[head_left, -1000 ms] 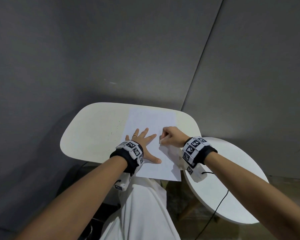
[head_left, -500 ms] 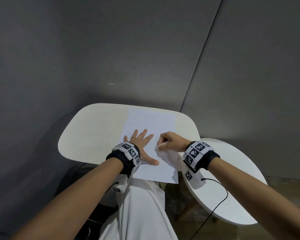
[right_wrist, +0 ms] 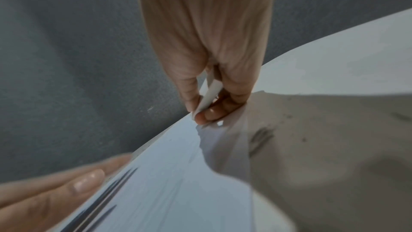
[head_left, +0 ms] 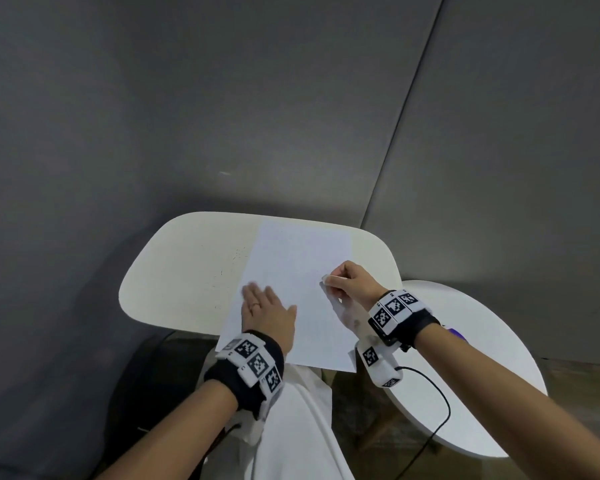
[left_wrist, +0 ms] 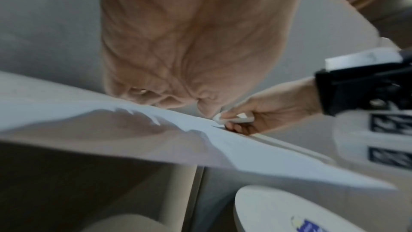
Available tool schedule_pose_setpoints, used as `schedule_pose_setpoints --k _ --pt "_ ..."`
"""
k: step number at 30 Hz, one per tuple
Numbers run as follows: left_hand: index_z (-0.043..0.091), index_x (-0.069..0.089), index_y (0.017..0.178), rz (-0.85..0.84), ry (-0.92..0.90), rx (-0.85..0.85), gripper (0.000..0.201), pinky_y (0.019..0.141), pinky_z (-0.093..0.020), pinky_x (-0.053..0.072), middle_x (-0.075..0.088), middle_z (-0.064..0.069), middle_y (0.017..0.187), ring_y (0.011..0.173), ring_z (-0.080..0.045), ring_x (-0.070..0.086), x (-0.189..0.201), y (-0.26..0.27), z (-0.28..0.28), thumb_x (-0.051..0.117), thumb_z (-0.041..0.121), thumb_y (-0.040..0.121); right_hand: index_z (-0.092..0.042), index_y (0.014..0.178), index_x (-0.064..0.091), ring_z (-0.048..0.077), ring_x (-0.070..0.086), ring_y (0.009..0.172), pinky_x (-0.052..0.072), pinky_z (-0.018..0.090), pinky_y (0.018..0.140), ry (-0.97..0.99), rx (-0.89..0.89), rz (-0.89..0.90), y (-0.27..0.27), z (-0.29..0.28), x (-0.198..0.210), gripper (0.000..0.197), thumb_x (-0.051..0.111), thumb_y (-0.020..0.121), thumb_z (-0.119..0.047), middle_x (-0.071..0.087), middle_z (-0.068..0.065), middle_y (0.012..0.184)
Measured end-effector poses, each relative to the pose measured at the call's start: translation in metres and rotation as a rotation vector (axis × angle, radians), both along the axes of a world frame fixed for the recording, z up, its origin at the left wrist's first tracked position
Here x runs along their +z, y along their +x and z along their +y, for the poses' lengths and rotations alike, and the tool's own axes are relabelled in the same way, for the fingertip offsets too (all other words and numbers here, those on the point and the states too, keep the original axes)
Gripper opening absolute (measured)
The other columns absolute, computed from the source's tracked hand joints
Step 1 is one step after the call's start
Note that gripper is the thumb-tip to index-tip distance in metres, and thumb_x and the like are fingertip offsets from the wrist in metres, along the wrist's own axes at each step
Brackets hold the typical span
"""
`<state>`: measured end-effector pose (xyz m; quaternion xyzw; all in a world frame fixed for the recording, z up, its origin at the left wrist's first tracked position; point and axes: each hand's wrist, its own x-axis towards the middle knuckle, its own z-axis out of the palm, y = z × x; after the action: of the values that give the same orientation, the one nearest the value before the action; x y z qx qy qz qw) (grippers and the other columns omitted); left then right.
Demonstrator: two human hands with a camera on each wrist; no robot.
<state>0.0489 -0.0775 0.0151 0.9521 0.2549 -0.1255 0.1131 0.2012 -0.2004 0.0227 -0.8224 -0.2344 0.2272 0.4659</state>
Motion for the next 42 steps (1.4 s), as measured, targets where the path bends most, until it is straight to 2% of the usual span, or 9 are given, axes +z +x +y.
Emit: schedule_pose_setpoints --k 5,7,11,15,19,23,34,39,42 --pt "0.023 0.001 0.155 -0.070 -0.151 -0.731 0.053 0.117 -0.045 -0.004 -0.015 0.003 0.161 0.146 -0.019 -0.017 -0.002 -0.004 -0.002 0.018 0.035 0.106 0.007 0.054 0.048 0.024 0.038 0.054 0.033 0.025 0.050 -0.028 0.078 -0.007 0.002 -0.001 0.002 0.037 0.059 0.085 -0.012 0.045 0.017 0.059" --pt "0.024 0.003 0.155 0.045 -0.016 -0.572 0.054 0.117 -0.051 0.001 -0.020 0.000 0.160 0.146 -0.029 -0.017 -0.012 -0.003 0.013 0.023 0.034 0.105 0.008 0.056 0.046 0.025 0.037 0.057 0.032 0.028 0.054 -0.024 0.093 -0.007 0.002 -0.004 0.004 0.037 0.059 0.085 -0.013 0.044 0.017 0.059" --pt "0.005 0.003 0.153 0.106 -0.051 0.153 0.065 0.119 -0.048 0.004 -0.011 -0.020 0.159 0.146 -0.040 -0.010 0.011 0.001 0.036 0.026 0.041 0.103 -0.002 0.064 0.050 0.022 0.039 0.057 0.034 0.029 0.059 0.012 0.065 0.048 -0.003 -0.007 0.007 0.026 0.065 0.082 -0.013 0.047 0.015 0.065" --pt "0.008 0.009 0.153 -0.141 -0.077 -0.311 0.070 0.120 -0.042 0.006 -0.002 -0.009 0.162 0.149 -0.025 -0.003 0.027 0.019 0.030 0.041 0.041 0.100 0.007 0.069 0.057 0.021 0.043 0.056 0.040 0.021 0.052 0.034 0.074 0.079 -0.006 -0.013 0.018 0.021 0.071 0.077 -0.007 0.051 0.017 0.065" --pt "0.015 0.009 0.155 -0.057 -0.172 -0.507 0.091 0.120 -0.044 0.008 -0.002 -0.002 0.162 0.149 -0.023 -0.003 0.023 0.041 0.021 0.056 0.057 0.088 -0.012 0.067 0.060 0.014 0.062 0.058 0.048 0.022 0.060 -0.144 0.118 -0.113 -0.005 -0.015 0.026 0.017 0.075 0.069 -0.005 0.066 0.006 0.065" --pt "0.023 -0.003 0.154 0.032 -0.157 -0.493 0.106 0.117 -0.052 0.003 -0.013 0.003 0.161 0.148 -0.027 -0.012 0.008 0.051 0.014 0.057 0.069 0.080 -0.017 0.068 0.050 0.021 0.064 0.081 0.048 0.027 0.069 -0.216 0.193 -0.260 -0.014 -0.016 0.019 0.023 0.067 0.074 -0.003 0.070 0.010 0.087" --pt "0.027 -0.002 0.154 -0.001 -0.152 -0.484 0.109 0.116 -0.054 0.003 -0.013 0.006 0.161 0.148 -0.028 -0.011 0.000 0.052 0.013 0.058 0.072 0.076 -0.017 0.072 0.053 0.014 0.056 0.072 0.043 0.020 0.063 -0.334 0.391 -0.191 -0.020 -0.009 0.024 0.019 0.068 0.075 -0.006 0.064 0.003 0.082" --pt "0.026 -0.003 0.154 0.010 -0.147 -0.485 0.110 0.116 -0.055 0.003 -0.014 0.006 0.161 0.148 -0.027 -0.011 0.000 0.053 0.014 0.057 0.073 0.076 -0.014 0.067 0.047 0.017 0.053 0.073 0.040 0.023 0.060 -0.279 0.175 -0.308 -0.009 -0.005 0.028 0.024 0.069 0.075 -0.005 0.061 -0.001 0.073" --pt "0.027 -0.003 0.154 -0.004 -0.160 -0.480 0.110 0.115 -0.055 0.002 -0.014 0.006 0.161 0.148 -0.027 -0.012 0.001 0.052 0.014 0.059 0.073 0.075 -0.015 0.072 0.059 0.015 0.060 0.075 0.047 0.021 0.068 -0.421 0.406 -0.185 -0.016 -0.006 0.030 0.013 0.071 0.075 -0.012 0.067 0.002 0.080"
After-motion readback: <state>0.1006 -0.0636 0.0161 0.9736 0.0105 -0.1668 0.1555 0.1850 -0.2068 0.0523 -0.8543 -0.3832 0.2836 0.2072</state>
